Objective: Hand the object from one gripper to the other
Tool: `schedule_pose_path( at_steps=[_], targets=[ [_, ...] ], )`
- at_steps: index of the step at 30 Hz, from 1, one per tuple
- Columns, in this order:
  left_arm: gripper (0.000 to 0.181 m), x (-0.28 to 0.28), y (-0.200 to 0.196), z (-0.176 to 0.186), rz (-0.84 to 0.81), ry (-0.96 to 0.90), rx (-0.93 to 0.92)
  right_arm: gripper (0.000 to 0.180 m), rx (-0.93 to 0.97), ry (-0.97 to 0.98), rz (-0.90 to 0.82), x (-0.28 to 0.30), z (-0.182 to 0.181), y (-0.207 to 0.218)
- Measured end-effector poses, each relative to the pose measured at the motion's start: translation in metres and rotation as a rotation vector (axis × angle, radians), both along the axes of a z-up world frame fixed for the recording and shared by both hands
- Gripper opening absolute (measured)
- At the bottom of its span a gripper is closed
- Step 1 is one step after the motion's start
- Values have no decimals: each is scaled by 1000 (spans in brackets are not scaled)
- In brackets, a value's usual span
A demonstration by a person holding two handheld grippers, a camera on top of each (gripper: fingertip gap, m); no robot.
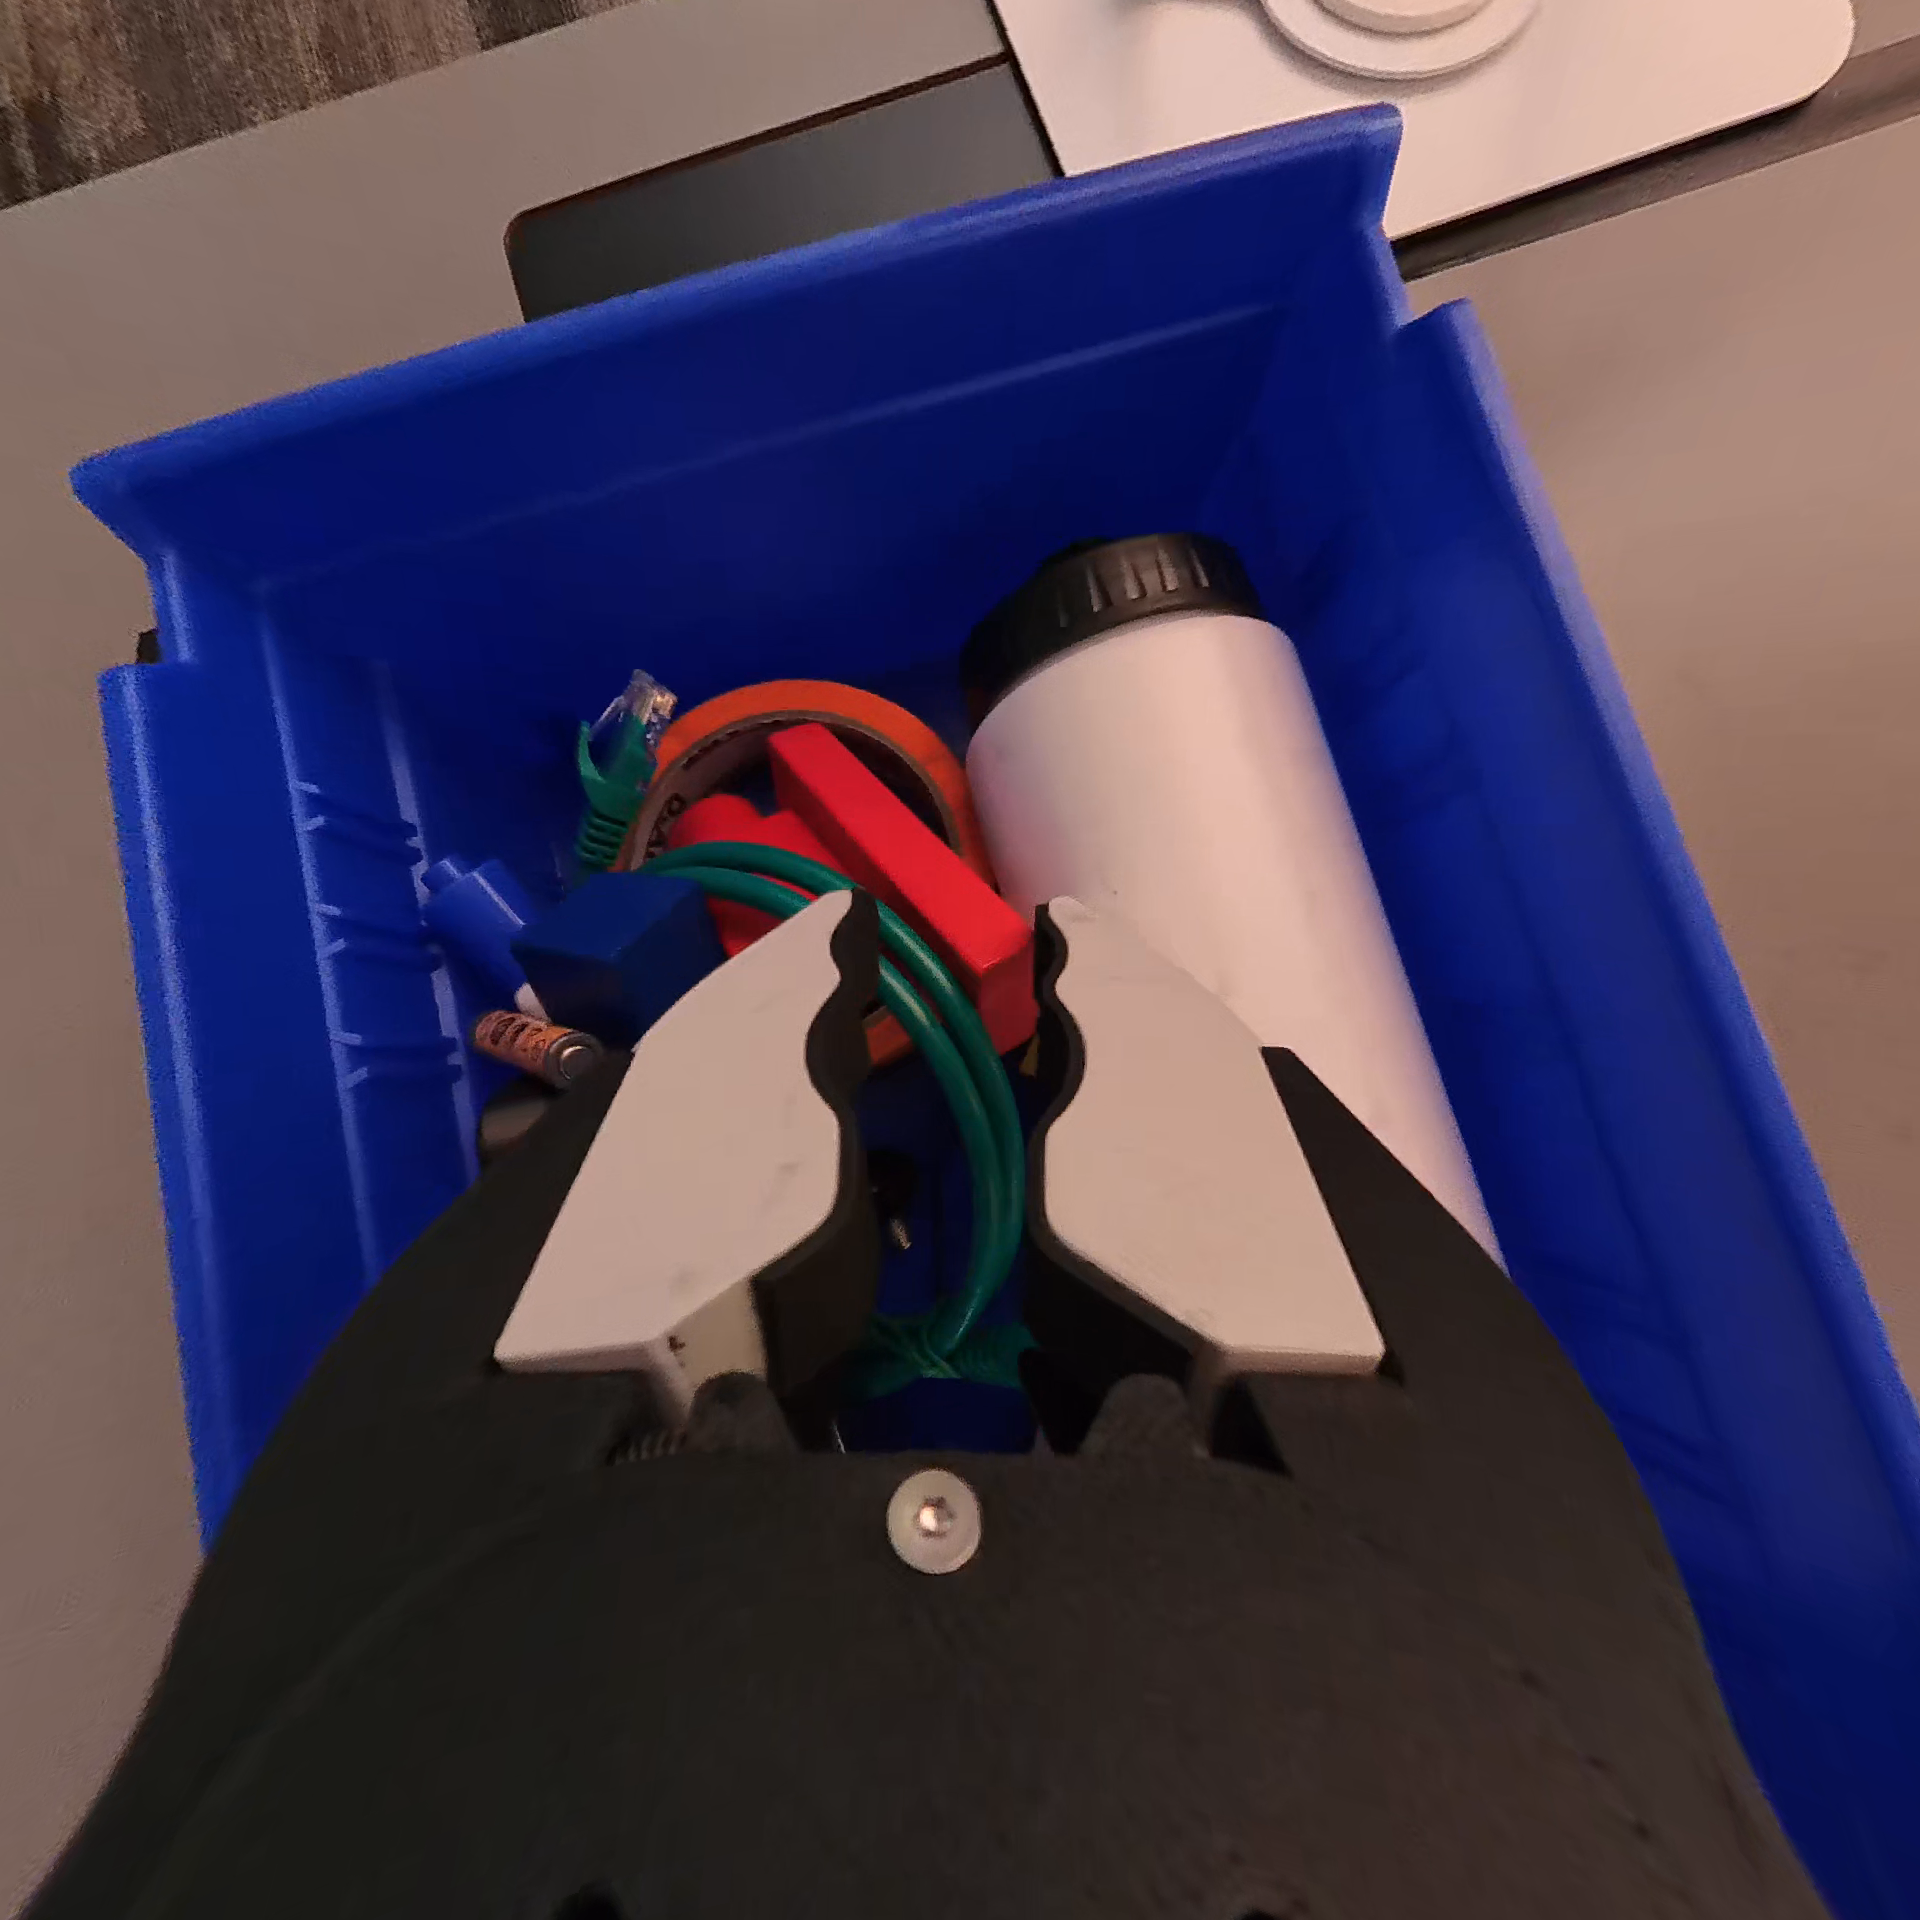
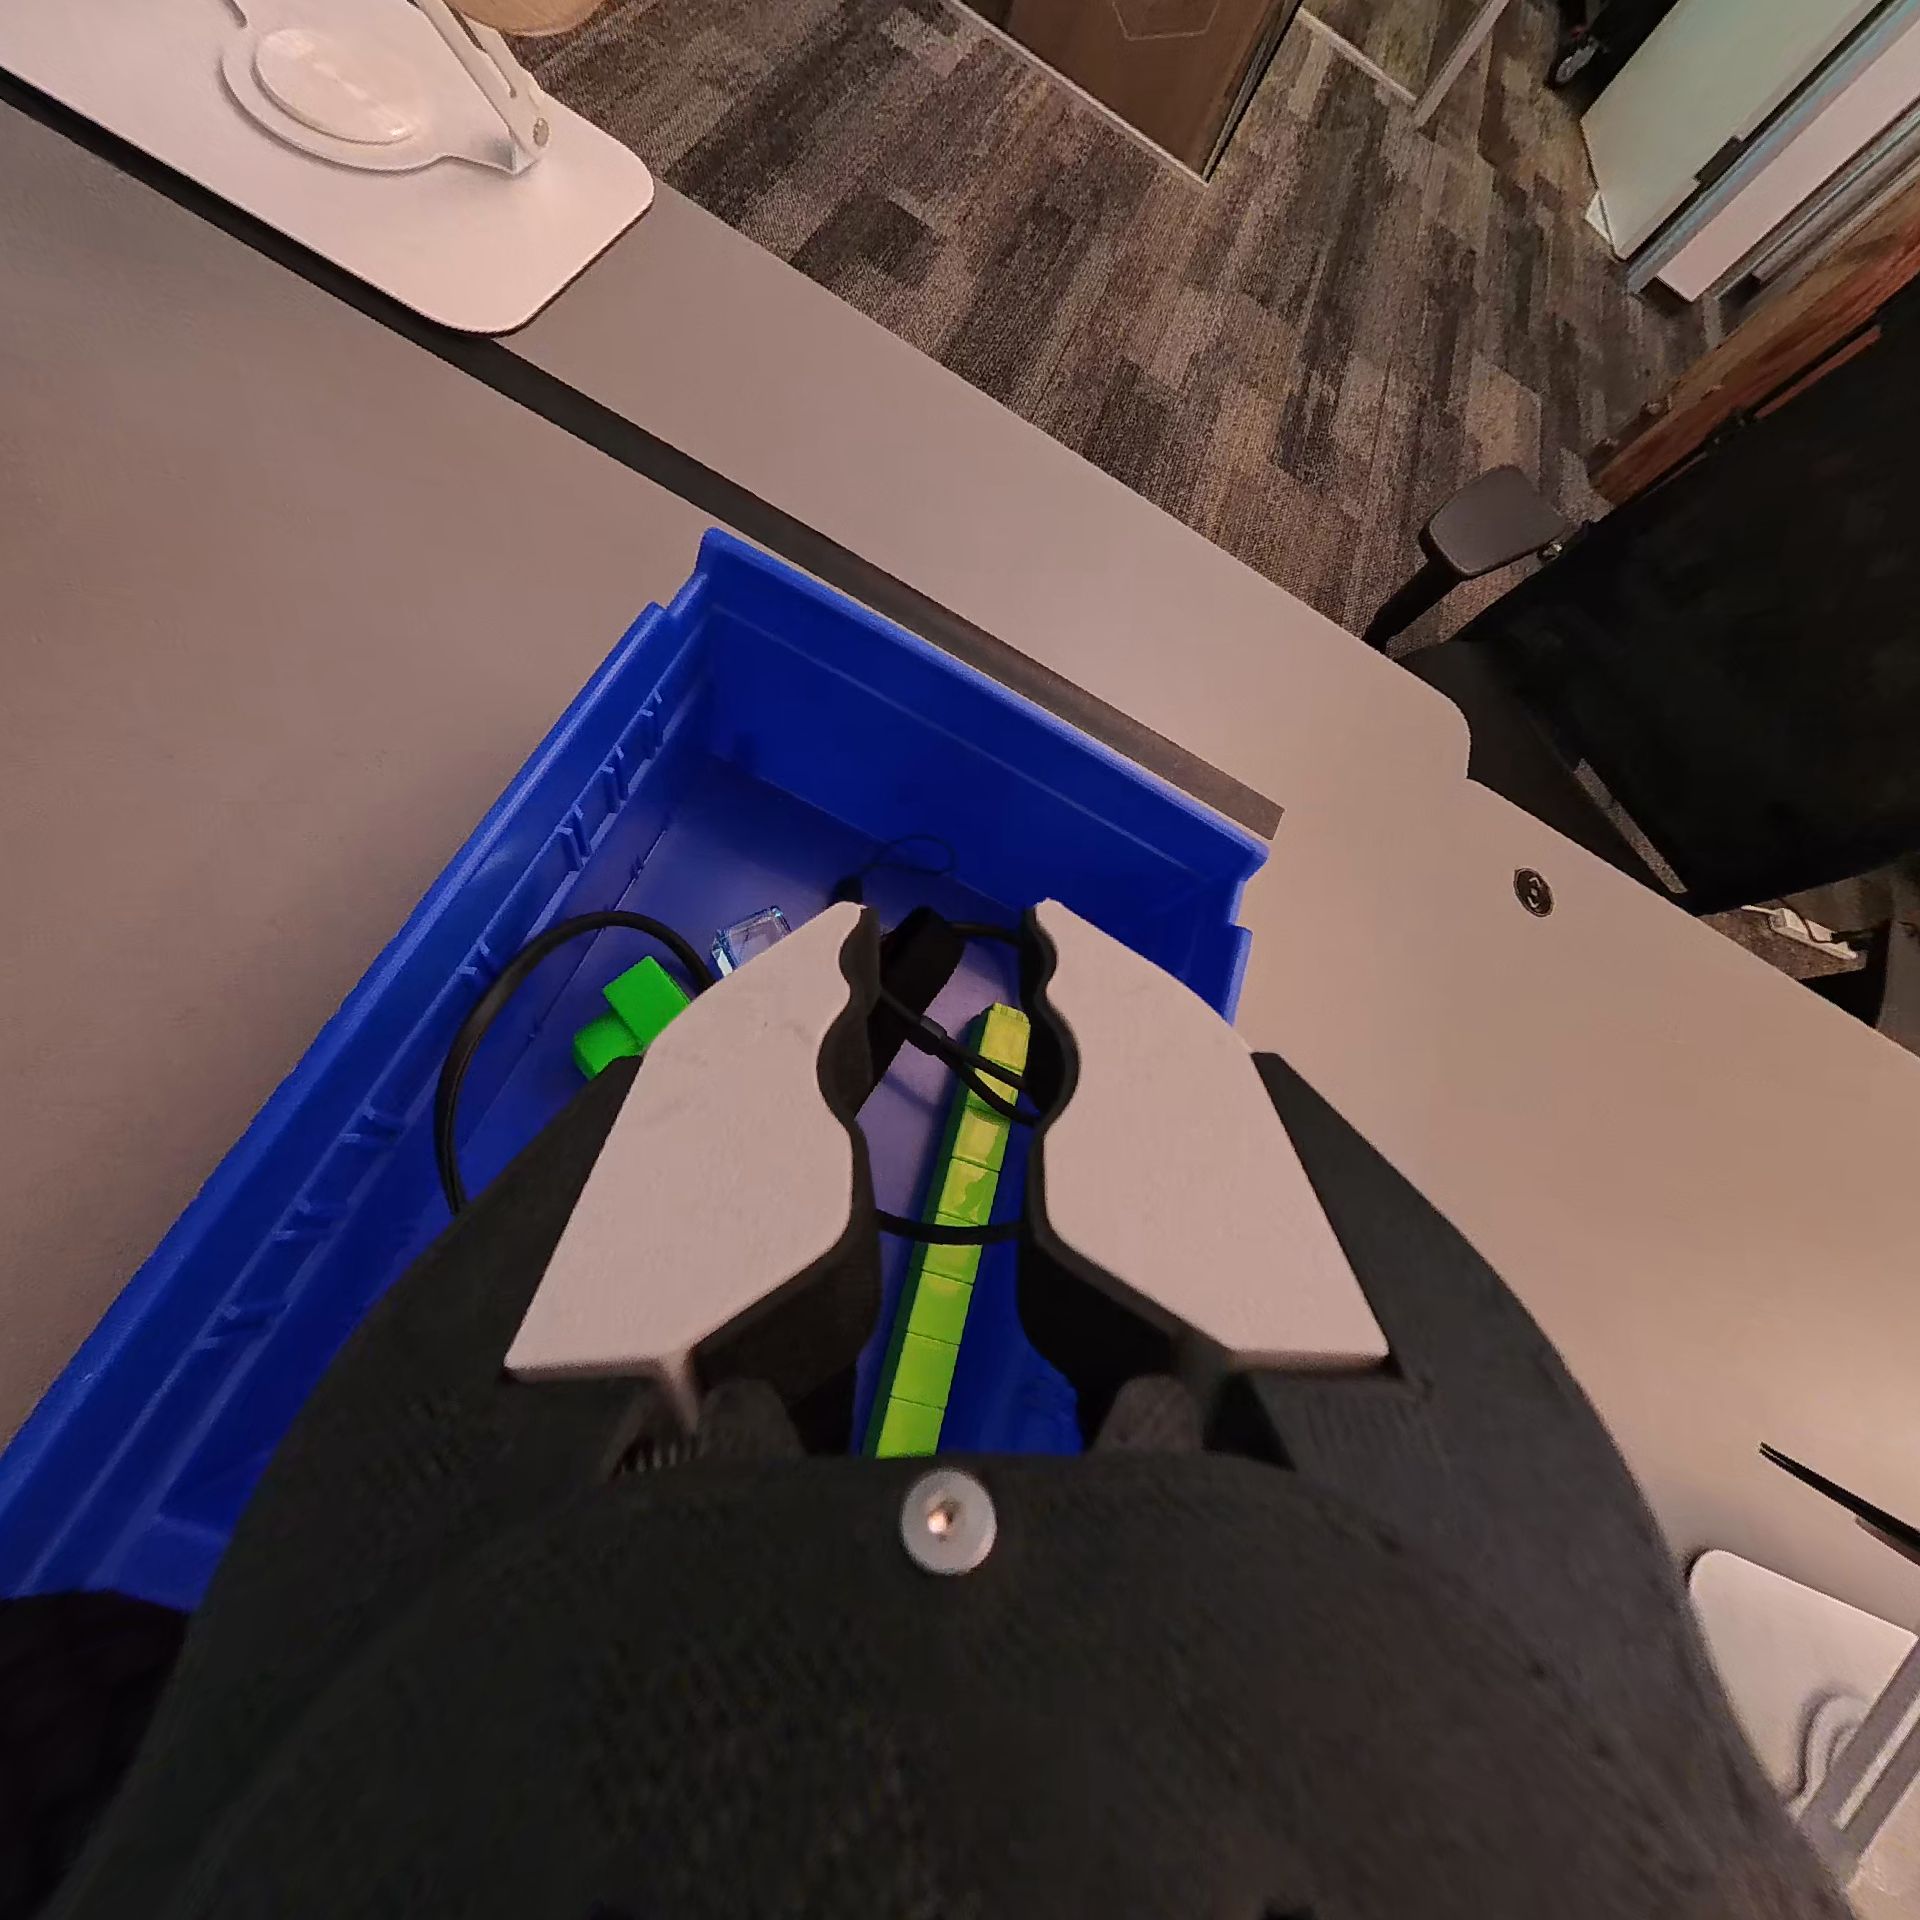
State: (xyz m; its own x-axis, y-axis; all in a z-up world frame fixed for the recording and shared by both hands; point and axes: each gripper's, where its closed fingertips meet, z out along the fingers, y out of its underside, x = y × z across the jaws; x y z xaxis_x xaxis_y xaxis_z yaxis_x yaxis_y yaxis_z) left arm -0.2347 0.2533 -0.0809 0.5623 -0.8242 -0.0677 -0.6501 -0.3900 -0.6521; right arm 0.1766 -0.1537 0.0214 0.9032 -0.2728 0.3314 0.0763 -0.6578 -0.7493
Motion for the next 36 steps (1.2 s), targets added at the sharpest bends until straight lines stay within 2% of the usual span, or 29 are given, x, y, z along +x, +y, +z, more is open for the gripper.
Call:
schedule_pose_path(
  at_steps=[17, 20, 24, 28, 32, 36],
  targets=[
    [25, -7, -6, -2, 36, 158, 27, 26, -28, -8, 0, 0, -3, -1],
    [17, -4, -14, -1, 6, 126, -44, 25, -32, -10, -3, 1, -4, -2],
    [7, -17, -7, 4, 42, 135, -29, 25, -33, -13, 0, 1, -4, -2],
    [0, -17, -1, 14, 80, 31, -40, 25, -34, -16, 1, 0, -4, -1],
    [33, -16, 1, 15, 127, -7, -73, 25, -43, -17, 1, 0, -5, -2],
    [37, -19, 0, 2, 159, 10, -151, 25, -50, -18, 1, 0, -6, -1]
  ],
)
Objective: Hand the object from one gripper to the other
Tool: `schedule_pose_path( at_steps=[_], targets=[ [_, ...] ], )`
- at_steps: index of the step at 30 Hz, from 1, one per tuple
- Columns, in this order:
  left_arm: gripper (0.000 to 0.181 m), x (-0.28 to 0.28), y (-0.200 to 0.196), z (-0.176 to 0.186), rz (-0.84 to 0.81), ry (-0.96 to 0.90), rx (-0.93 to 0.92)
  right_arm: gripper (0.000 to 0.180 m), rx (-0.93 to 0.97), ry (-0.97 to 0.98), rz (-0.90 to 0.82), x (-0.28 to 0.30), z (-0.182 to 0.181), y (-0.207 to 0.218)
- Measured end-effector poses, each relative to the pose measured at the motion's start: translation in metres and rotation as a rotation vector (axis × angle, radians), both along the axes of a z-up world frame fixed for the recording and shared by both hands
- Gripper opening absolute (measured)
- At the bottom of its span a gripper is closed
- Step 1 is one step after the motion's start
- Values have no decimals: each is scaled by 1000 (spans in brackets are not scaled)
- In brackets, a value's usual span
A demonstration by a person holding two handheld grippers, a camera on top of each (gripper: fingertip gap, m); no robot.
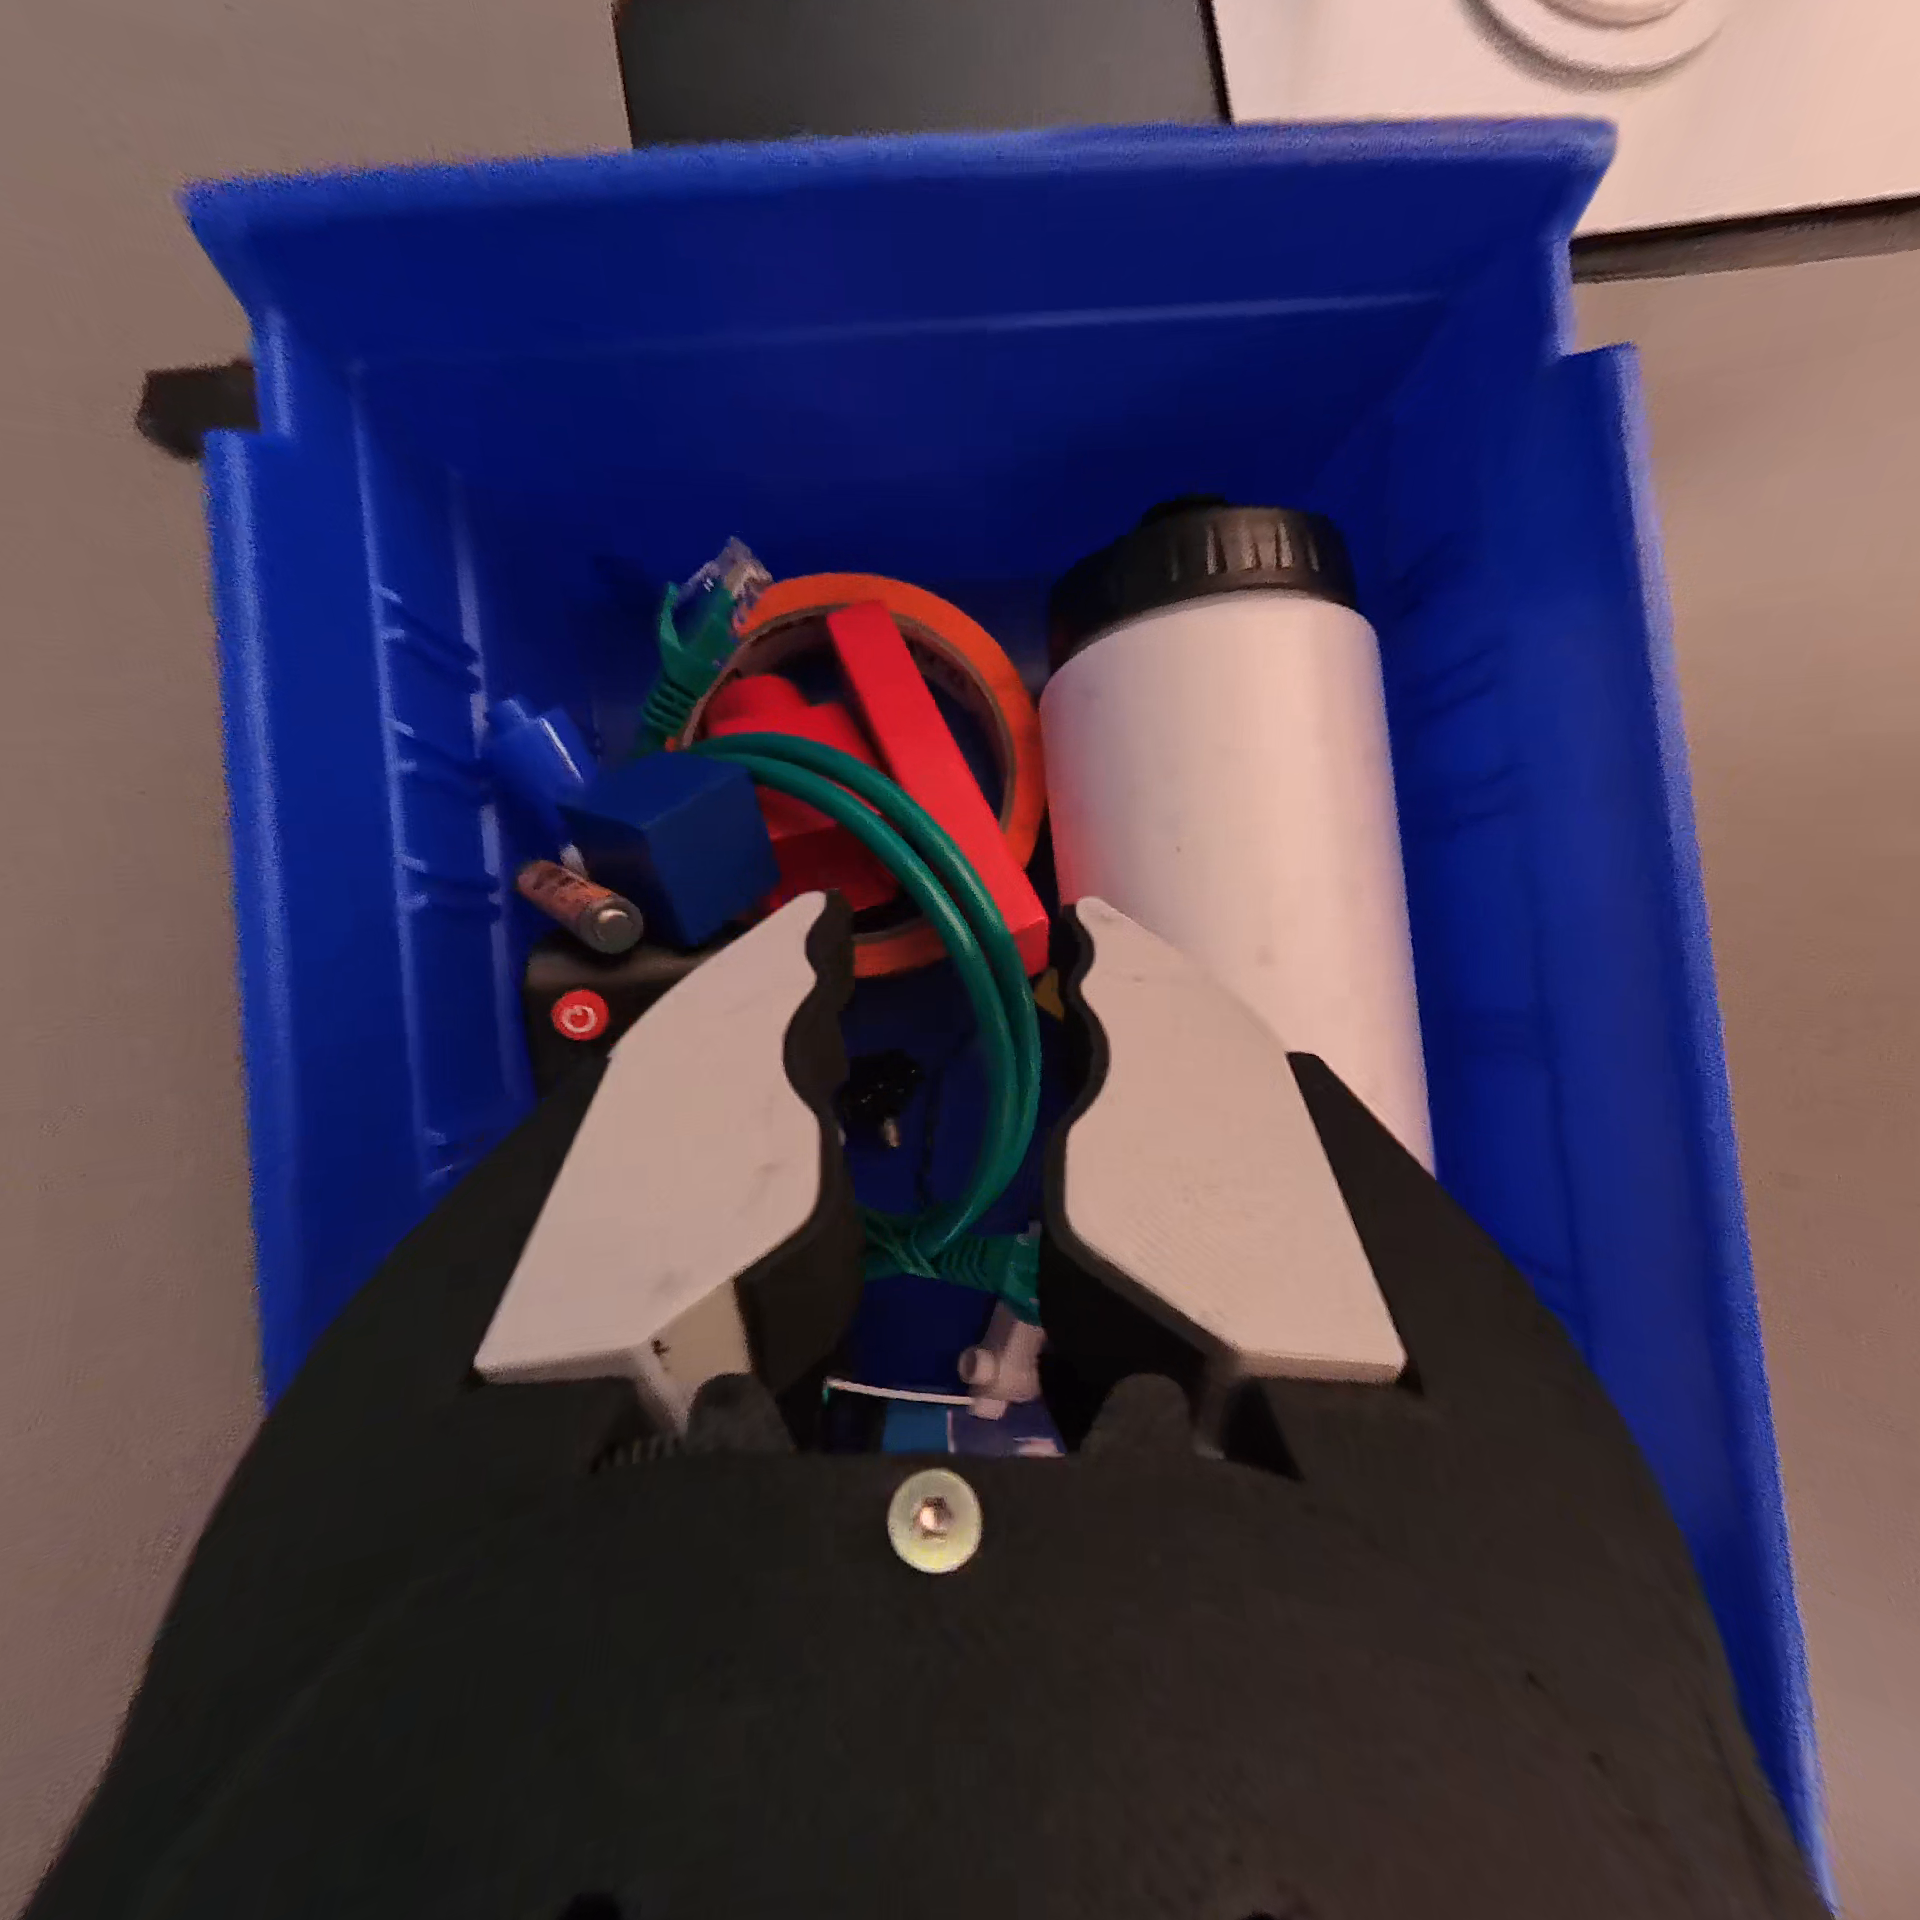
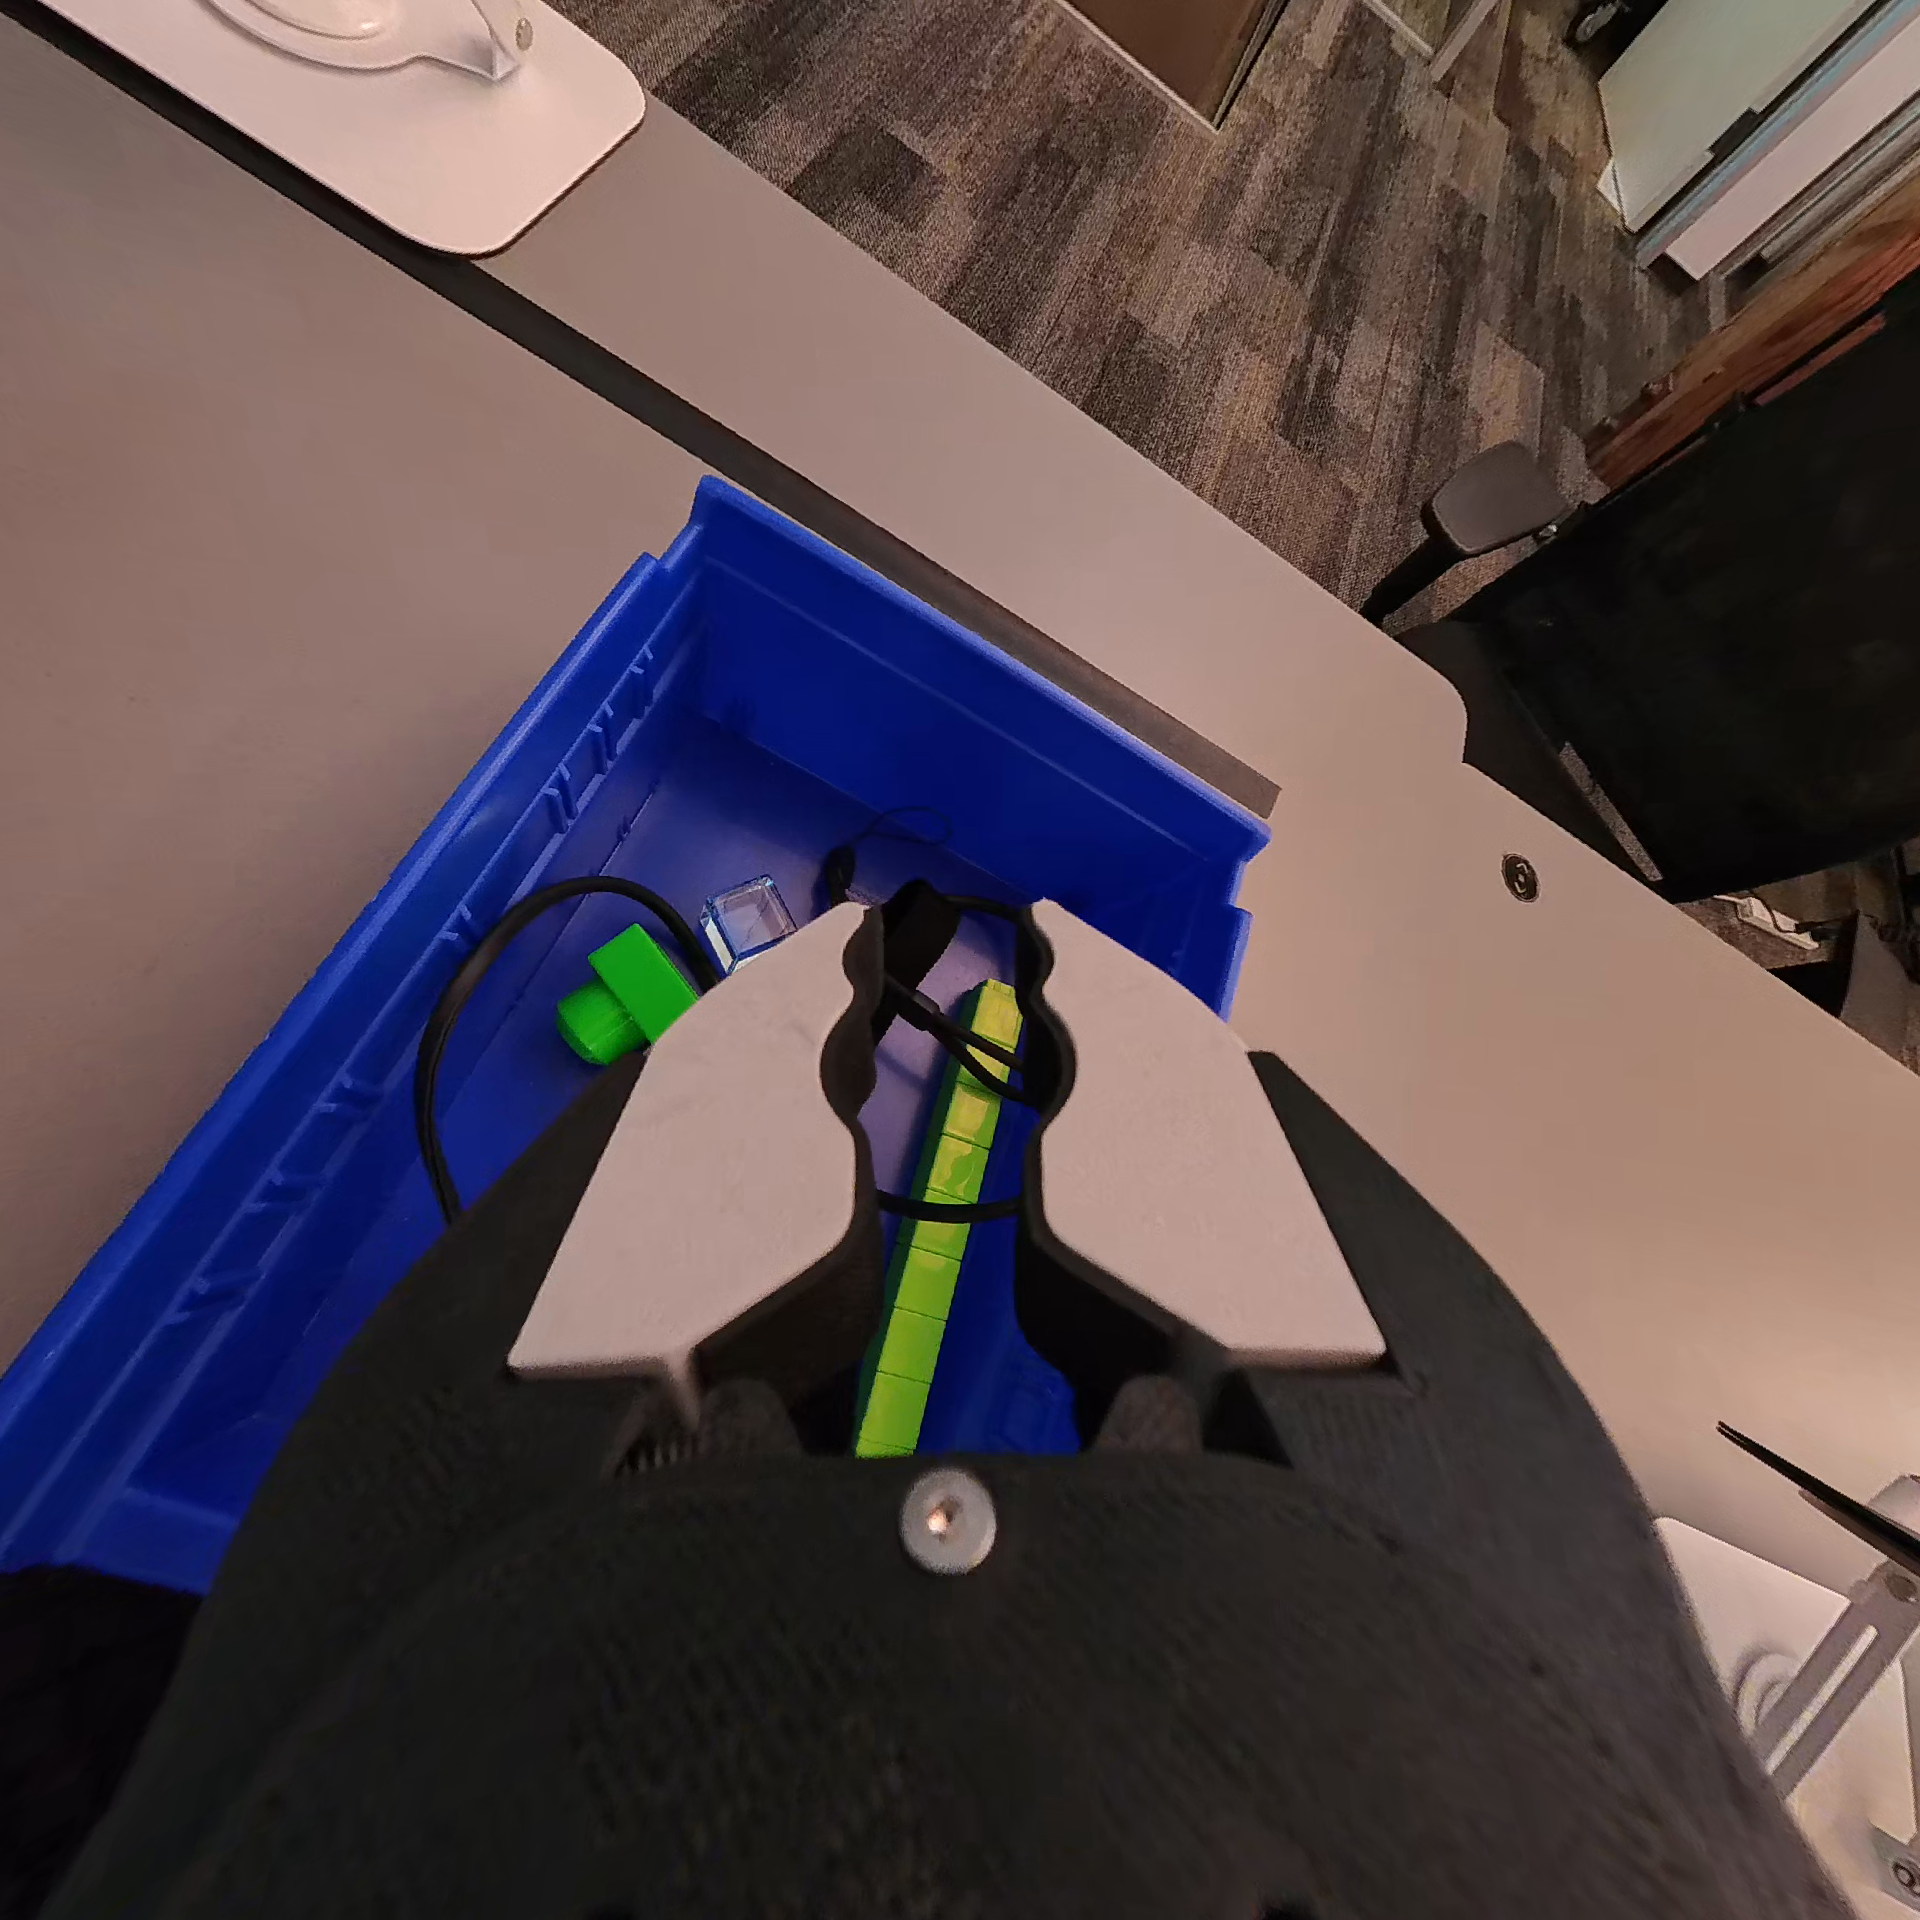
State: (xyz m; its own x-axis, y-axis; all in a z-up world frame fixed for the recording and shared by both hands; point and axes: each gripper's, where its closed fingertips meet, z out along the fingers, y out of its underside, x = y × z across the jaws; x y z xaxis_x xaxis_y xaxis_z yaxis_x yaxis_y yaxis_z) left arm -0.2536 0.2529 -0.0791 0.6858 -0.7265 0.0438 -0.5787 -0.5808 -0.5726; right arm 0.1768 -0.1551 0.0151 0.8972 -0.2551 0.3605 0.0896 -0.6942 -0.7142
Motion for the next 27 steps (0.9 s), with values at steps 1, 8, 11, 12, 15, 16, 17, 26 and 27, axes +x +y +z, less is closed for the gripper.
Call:
schedule_pose_path(
  at_steps=[1, 8, 11, 12, 15, 16, 17, 26, 27],
  targets=[
    [38, 1, -3, -5, -4, 0, -40, 25, -1, 0, 0, 0, 0, 0],
    [34, 1, 0, -18, -15, 52, -65, 25, -7, -1, 2, 0, -1, 0],
    [34, 3, -1, -23, -29, 81, -62, 26, -11, 1, 0, 0, -2, -1],
    [30, 3, -2, -26, -34, 84, -68, 26, -12, 2, 1, 0, -2, -1],
    [21, 6, -3, -27, -50, 72, -78, 26, -17, 1, 2, 0, -3, -1],
    [21, 6, -3, -27, -54, 71, -81, 26, -18, 0, 2, 0, -3, -1],
    [21, 6, -3, -27, -56, 71, -84, 25, -20, -1, 2, 0, -3, -1],
    [16, -13, -10, 15, -95, -17, -74, 25, -27, -11, 13, -4, -3, 4],
    [16, -15, -12, 23, -104, -51, -70, 25, -30, -13, 18, -5, -3, 6]
  ],
)
